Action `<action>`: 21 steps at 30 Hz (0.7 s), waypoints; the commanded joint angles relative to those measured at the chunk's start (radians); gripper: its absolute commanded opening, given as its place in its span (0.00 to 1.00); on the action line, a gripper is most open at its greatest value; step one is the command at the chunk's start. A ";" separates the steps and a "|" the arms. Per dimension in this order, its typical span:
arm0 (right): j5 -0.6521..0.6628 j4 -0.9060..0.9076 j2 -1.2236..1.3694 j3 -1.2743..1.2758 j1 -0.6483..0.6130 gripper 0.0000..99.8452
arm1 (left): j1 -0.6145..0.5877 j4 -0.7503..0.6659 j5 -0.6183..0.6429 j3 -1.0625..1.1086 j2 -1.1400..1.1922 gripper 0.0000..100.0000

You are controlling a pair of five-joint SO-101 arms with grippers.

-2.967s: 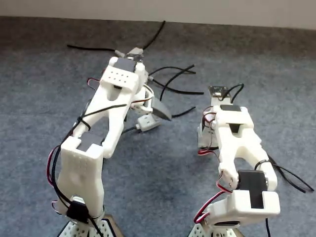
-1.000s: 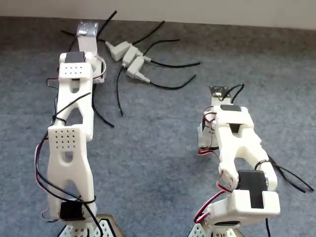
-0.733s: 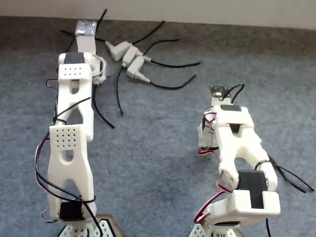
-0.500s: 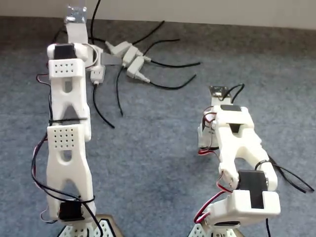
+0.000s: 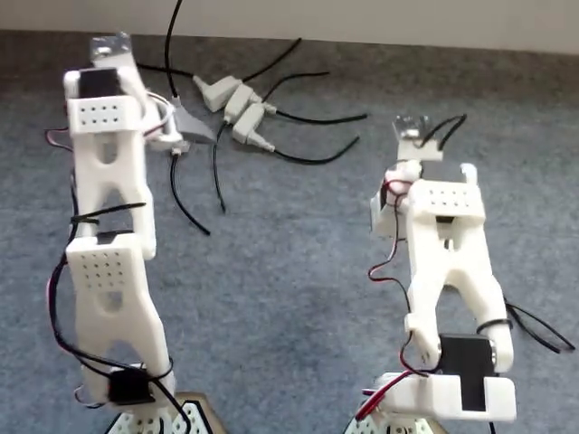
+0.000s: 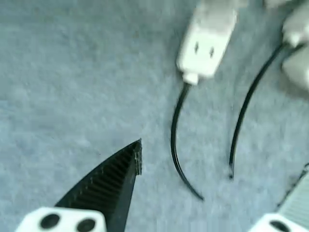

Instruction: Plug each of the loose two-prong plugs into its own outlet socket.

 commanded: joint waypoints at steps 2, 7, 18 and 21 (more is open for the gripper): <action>0.129 0.183 -0.059 -0.243 0.070 0.21 | 0.108 0.008 0.009 0.231 -0.219 0.46; 0.336 0.208 -0.042 -0.331 0.255 0.23 | 0.186 -0.054 0.064 0.437 -0.294 0.46; 0.709 0.067 0.317 -0.340 0.429 0.23 | 0.252 -0.548 0.095 0.768 -0.245 0.46; 0.787 0.005 0.395 -0.337 0.430 0.23 | 0.251 -0.605 0.097 0.797 -0.249 0.46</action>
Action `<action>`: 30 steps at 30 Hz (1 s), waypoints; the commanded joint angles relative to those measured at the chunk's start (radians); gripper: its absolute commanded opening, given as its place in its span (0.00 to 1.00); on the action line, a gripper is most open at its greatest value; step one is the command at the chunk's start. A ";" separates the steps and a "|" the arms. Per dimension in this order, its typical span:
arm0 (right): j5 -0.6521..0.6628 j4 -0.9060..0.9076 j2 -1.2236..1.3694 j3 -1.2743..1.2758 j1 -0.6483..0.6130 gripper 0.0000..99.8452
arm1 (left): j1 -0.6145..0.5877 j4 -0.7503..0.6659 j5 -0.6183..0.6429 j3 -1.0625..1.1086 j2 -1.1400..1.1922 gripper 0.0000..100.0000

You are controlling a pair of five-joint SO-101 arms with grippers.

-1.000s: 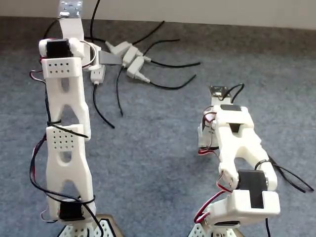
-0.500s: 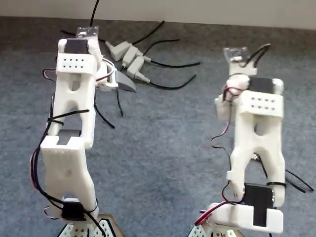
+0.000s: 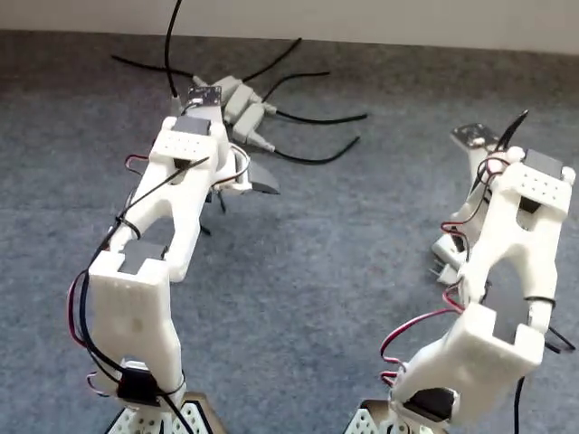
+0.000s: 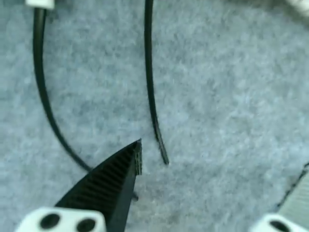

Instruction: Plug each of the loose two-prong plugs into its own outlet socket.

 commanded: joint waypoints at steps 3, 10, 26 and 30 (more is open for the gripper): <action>0.100 -0.102 0.097 -0.045 0.008 0.23 | 0.013 -0.064 0.009 0.012 -0.019 0.46; 0.124 -0.269 0.259 -0.048 0.016 0.23 | 0.013 -0.066 0.009 0.010 -0.018 0.46; 0.124 -0.209 0.354 0.093 -0.094 0.23 | 0.018 -0.083 0.006 0.016 -0.016 0.46; 0.123 -0.206 0.360 0.097 -0.105 0.23 | 0.018 -0.081 0.006 0.016 -0.016 0.46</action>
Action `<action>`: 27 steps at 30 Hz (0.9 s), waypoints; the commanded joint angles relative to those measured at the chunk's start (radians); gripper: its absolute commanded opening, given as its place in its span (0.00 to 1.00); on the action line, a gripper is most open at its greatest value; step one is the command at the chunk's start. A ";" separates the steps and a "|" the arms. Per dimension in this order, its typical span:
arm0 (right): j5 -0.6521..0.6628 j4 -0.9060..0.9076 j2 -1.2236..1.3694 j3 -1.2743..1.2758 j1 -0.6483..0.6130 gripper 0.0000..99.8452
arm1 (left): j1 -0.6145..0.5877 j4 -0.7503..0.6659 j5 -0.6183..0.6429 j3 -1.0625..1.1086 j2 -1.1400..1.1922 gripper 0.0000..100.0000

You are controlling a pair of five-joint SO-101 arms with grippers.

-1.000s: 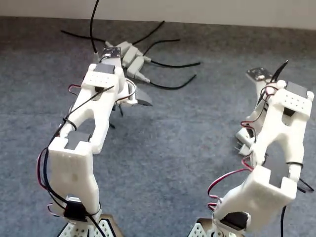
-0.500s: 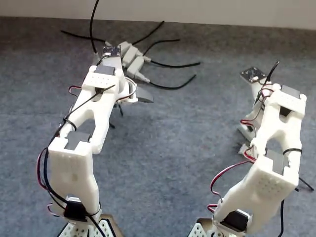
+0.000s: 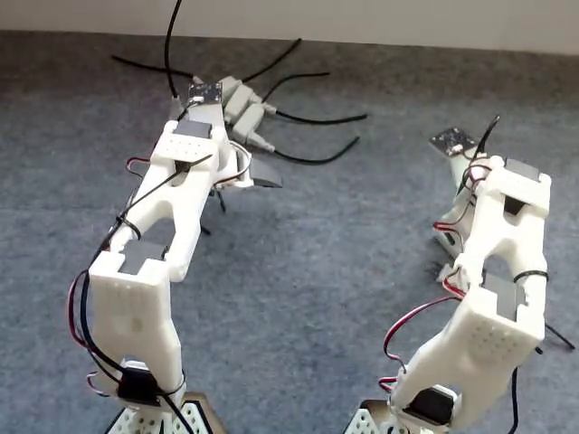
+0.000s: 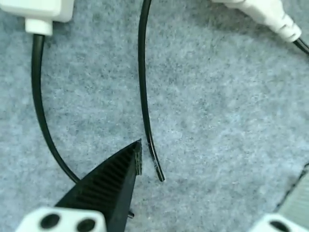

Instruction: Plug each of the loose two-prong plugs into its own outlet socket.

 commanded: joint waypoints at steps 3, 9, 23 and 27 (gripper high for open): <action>0.012 0.018 0.081 0.065 -0.048 0.23 | 0.018 -0.009 0.002 -0.004 -0.018 0.46; 0.084 0.070 0.085 0.065 -0.051 0.23 | 0.018 -0.009 0.002 -0.004 -0.018 0.46; 0.084 0.171 0.081 0.015 -0.051 0.14 | 0.018 -0.009 0.002 -0.004 -0.018 0.46; 0.084 0.288 0.081 -0.108 -0.039 0.04 | 0.018 -0.009 0.002 -0.004 -0.018 0.46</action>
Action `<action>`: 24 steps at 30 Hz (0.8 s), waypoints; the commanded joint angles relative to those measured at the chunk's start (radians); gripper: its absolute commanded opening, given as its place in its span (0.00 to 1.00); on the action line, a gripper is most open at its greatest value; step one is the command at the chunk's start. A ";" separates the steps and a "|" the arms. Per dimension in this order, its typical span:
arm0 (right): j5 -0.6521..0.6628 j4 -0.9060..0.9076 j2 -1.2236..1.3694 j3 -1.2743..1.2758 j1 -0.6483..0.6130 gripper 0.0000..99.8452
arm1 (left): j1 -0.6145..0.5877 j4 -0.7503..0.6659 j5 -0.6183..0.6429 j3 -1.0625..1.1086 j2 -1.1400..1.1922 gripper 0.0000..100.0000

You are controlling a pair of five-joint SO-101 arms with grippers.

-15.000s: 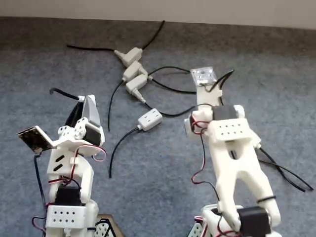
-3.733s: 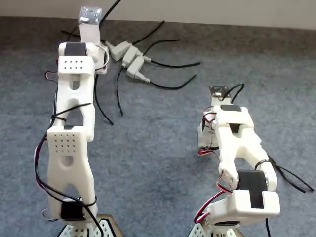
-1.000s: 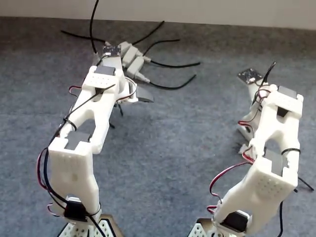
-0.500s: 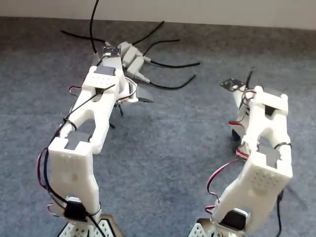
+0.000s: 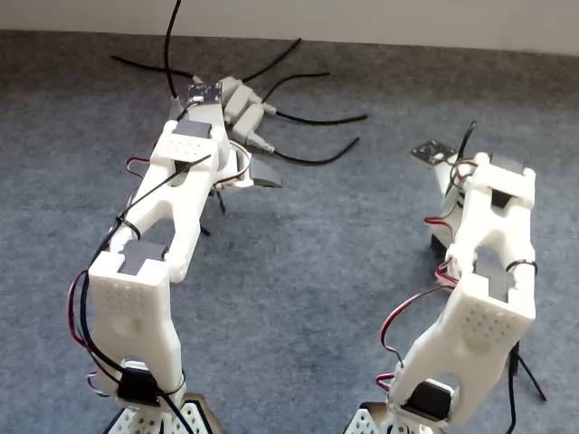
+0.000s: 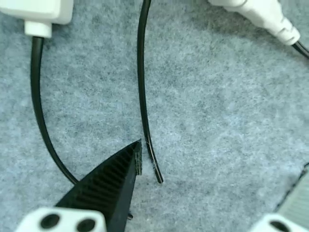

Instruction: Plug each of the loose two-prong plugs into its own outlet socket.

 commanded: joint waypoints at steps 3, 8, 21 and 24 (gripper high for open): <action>0.006 0.205 0.038 -0.153 -0.007 0.04 | 0.018 -0.009 0.002 -0.004 -0.018 0.46; -0.169 0.355 0.039 -0.367 -0.053 0.04 | 0.018 -0.011 0.002 -0.004 -0.018 0.46; -0.635 0.398 0.035 -0.788 -0.200 0.04 | 0.015 -0.012 0.002 -0.005 -0.016 0.46; -0.806 0.398 0.035 -0.788 -0.242 0.04 | 0.015 -0.012 0.002 -0.007 -0.016 0.46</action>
